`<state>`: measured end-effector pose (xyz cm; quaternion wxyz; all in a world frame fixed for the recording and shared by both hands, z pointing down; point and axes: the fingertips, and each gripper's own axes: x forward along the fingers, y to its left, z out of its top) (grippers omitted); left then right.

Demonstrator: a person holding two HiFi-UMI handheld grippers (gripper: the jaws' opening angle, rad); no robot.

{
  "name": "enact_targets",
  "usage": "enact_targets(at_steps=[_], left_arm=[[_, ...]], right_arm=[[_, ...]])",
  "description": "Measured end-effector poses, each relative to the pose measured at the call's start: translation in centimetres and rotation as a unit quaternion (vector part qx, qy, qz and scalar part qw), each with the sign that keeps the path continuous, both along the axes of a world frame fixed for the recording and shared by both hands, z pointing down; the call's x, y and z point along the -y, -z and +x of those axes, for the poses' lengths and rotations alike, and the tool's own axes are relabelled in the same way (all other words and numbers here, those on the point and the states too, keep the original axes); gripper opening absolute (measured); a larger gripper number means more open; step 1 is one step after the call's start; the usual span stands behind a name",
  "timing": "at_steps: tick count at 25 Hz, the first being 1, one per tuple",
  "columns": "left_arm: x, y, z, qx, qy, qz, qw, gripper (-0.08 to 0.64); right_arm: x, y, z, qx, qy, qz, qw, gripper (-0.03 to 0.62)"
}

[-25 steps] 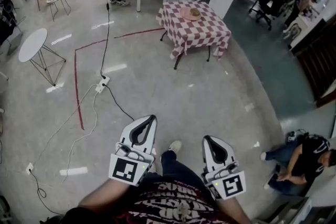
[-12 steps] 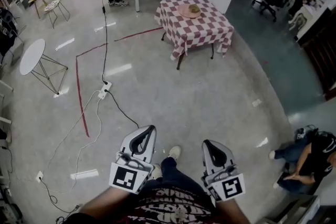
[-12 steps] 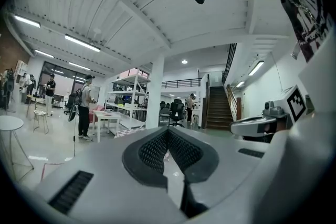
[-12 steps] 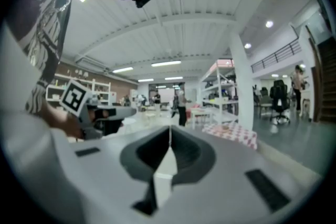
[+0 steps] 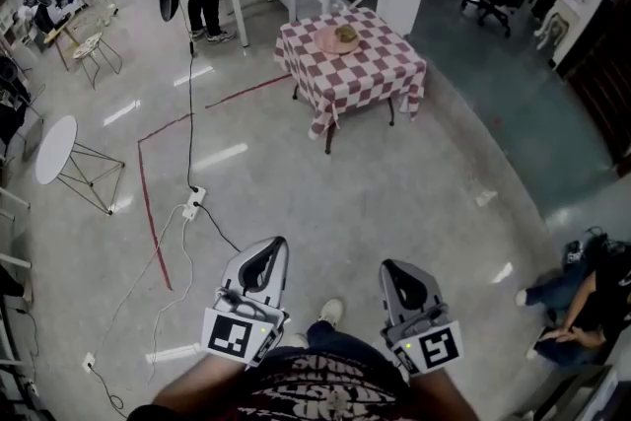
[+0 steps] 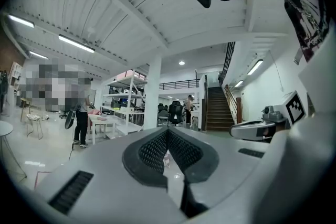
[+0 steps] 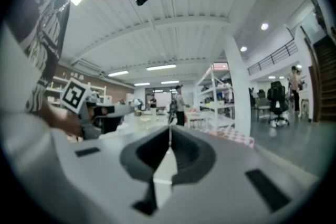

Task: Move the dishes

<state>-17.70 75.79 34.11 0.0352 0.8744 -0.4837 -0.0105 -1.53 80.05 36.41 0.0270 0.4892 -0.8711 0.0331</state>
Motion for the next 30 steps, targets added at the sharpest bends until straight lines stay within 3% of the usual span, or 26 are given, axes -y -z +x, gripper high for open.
enact_targets(at_steps=[6, 18, 30], left_arm=[[3.8, 0.8, 0.8, -0.005, 0.022, 0.011, 0.9997, 0.031], [5.7, 1.8, 1.2, -0.014, 0.055, 0.022, 0.9981, 0.031], [6.6, 0.3, 3.1, 0.001, 0.025, 0.004, 0.9997, 0.031]], right_arm=[[3.5, 1.2, 1.3, -0.003, 0.027, 0.016, 1.0, 0.035], [6.3, 2.1, 2.3, -0.009, 0.058, 0.031, 0.998, 0.035], [7.6, -0.1, 3.2, 0.004, 0.042, 0.006, 0.999, 0.035]])
